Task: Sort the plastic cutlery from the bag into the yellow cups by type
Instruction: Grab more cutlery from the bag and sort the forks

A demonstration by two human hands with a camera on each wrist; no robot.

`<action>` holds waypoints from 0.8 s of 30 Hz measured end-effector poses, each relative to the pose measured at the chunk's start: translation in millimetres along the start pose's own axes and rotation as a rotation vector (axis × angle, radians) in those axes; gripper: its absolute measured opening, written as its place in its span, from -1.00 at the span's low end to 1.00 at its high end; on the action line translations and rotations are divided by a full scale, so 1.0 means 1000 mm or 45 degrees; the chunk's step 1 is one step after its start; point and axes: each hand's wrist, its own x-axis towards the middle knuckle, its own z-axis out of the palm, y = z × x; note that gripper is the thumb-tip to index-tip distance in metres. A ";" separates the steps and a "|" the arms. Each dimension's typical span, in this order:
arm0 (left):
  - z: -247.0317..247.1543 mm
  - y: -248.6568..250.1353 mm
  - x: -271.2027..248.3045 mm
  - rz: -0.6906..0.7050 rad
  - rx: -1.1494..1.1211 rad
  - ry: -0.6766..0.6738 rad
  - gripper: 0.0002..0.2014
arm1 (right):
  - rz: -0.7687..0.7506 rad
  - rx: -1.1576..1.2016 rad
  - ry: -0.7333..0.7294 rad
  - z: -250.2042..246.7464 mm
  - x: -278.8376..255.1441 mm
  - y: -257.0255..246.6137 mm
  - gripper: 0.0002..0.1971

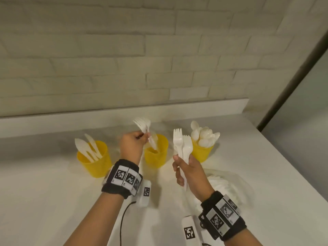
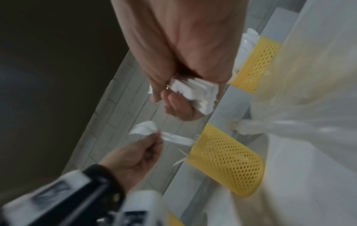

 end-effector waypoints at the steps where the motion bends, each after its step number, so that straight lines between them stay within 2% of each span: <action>1: 0.007 -0.004 0.005 -0.006 0.105 -0.062 -0.84 | 0.006 0.009 0.007 0.001 0.000 -0.001 -0.93; 4: 0.019 -0.011 0.014 -0.092 0.360 -0.149 -0.93 | 0.015 0.020 0.027 0.001 0.002 -0.005 -0.88; 6: 0.018 -0.009 0.011 -0.117 0.353 -0.122 -0.70 | 0.008 0.000 0.058 0.001 0.004 -0.007 -0.87; 8: 0.010 0.001 -0.001 -0.031 0.263 -0.041 -0.62 | -0.004 -0.061 0.105 0.001 0.007 -0.008 -0.87; 10: 0.005 0.011 -0.025 0.038 0.139 -0.028 -0.72 | -0.031 -0.134 0.133 0.002 0.008 -0.008 -0.86; 14: 0.012 0.020 -0.066 -0.015 -0.101 -0.238 -0.92 | -0.073 -0.289 0.112 0.008 0.009 -0.005 -0.79; 16: 0.017 0.014 -0.072 -0.049 -0.095 -0.205 -0.84 | -0.070 -0.356 0.069 0.013 0.008 -0.002 -0.79; 18: 0.015 0.011 -0.074 -0.042 -0.101 -0.154 -0.88 | -0.073 -0.371 -0.002 0.016 0.006 -0.002 -0.82; 22: 0.002 0.012 -0.077 -0.088 -0.200 -0.212 -0.77 | -0.093 -0.279 -0.202 0.015 0.002 -0.007 -0.85; 24: -0.002 0.014 -0.078 -0.169 -0.351 -0.225 -0.79 | -0.077 -0.195 -0.244 0.014 0.001 -0.006 -0.84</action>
